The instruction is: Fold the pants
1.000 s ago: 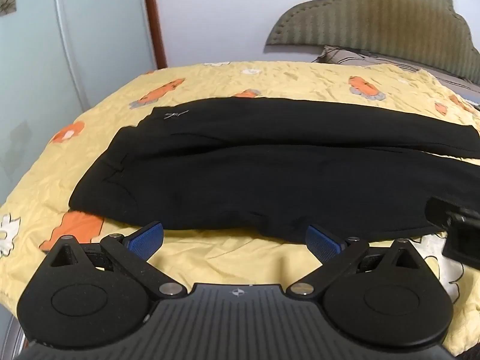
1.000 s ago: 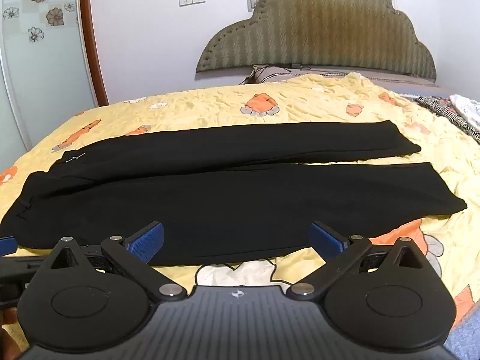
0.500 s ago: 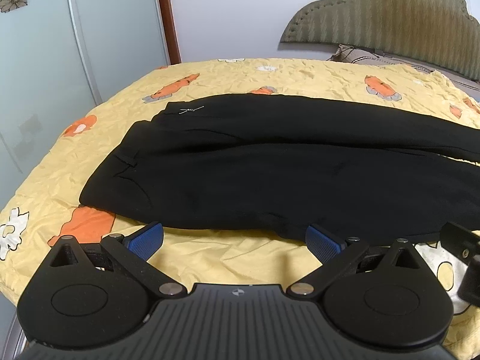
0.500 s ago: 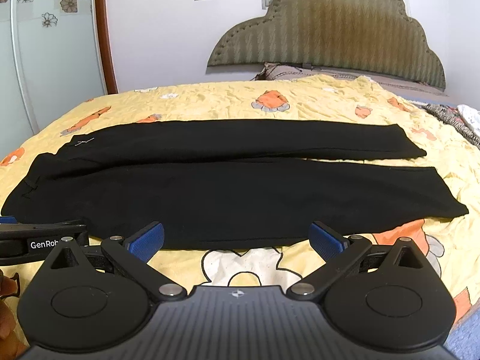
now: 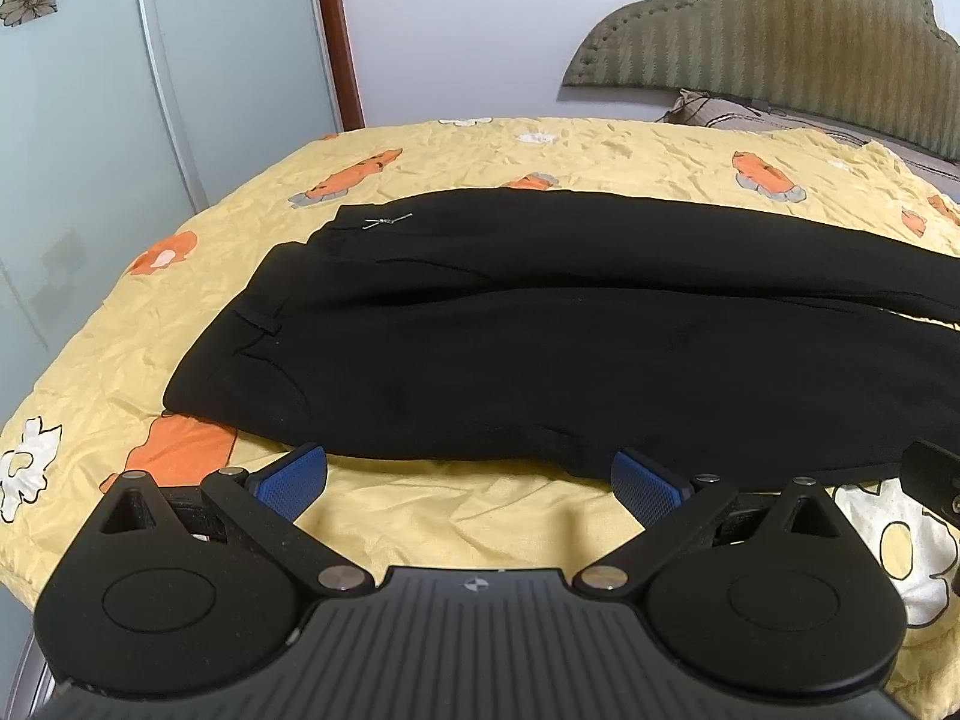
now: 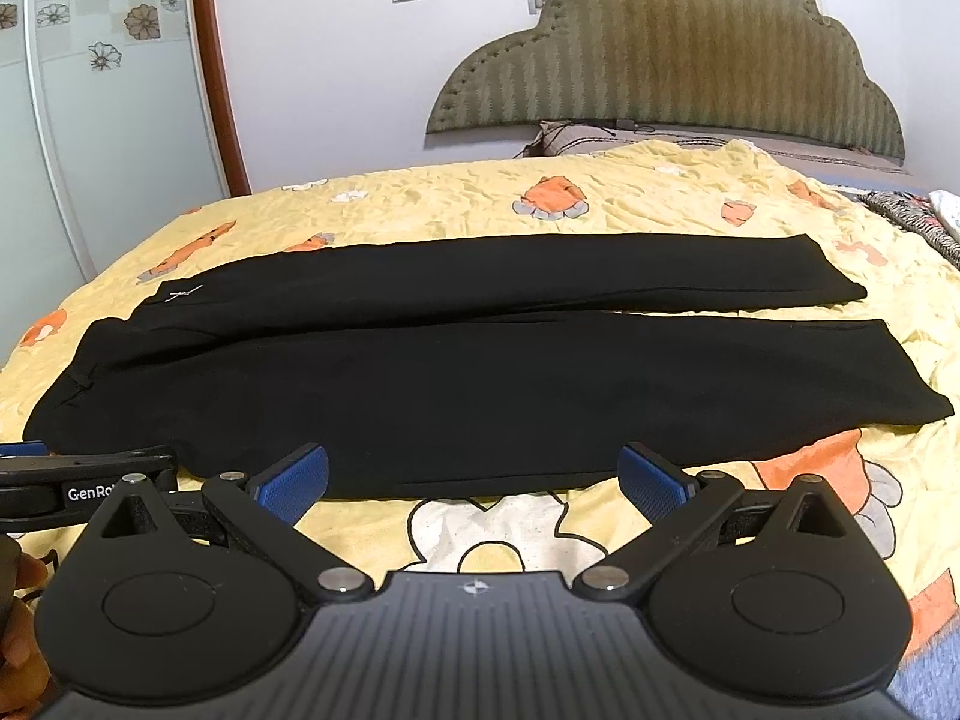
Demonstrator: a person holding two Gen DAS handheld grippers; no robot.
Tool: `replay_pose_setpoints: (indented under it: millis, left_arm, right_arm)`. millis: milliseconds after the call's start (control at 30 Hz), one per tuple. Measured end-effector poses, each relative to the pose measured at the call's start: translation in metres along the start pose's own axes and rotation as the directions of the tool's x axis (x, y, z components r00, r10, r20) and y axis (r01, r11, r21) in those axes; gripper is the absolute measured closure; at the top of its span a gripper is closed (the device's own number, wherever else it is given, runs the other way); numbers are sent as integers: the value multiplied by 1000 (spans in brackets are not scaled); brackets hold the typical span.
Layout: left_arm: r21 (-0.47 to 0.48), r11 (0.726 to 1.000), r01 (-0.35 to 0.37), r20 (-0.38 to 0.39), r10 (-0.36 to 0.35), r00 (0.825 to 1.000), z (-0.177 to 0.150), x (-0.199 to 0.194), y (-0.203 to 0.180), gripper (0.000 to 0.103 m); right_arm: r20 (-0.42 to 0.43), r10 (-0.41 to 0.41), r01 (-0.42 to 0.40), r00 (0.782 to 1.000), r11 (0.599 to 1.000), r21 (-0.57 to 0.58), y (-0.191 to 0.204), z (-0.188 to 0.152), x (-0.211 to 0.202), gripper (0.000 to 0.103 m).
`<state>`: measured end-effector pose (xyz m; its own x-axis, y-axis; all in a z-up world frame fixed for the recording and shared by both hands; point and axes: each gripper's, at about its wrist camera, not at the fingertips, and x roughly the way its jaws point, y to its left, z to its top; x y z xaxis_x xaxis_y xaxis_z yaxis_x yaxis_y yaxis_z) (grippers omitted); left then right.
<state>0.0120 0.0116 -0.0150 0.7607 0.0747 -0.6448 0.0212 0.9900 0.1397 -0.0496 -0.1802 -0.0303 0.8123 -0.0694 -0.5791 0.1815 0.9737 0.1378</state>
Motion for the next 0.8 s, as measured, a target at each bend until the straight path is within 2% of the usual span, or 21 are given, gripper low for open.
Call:
replay_pose_setpoints:
  millis: [800]
  left_arm:
    - [11, 1000, 6, -8, -6, 1000, -2, -2, -2, 0]
  right_arm:
    - [13, 27, -27, 1000, 999, -25, 1, -1, -3, 0]
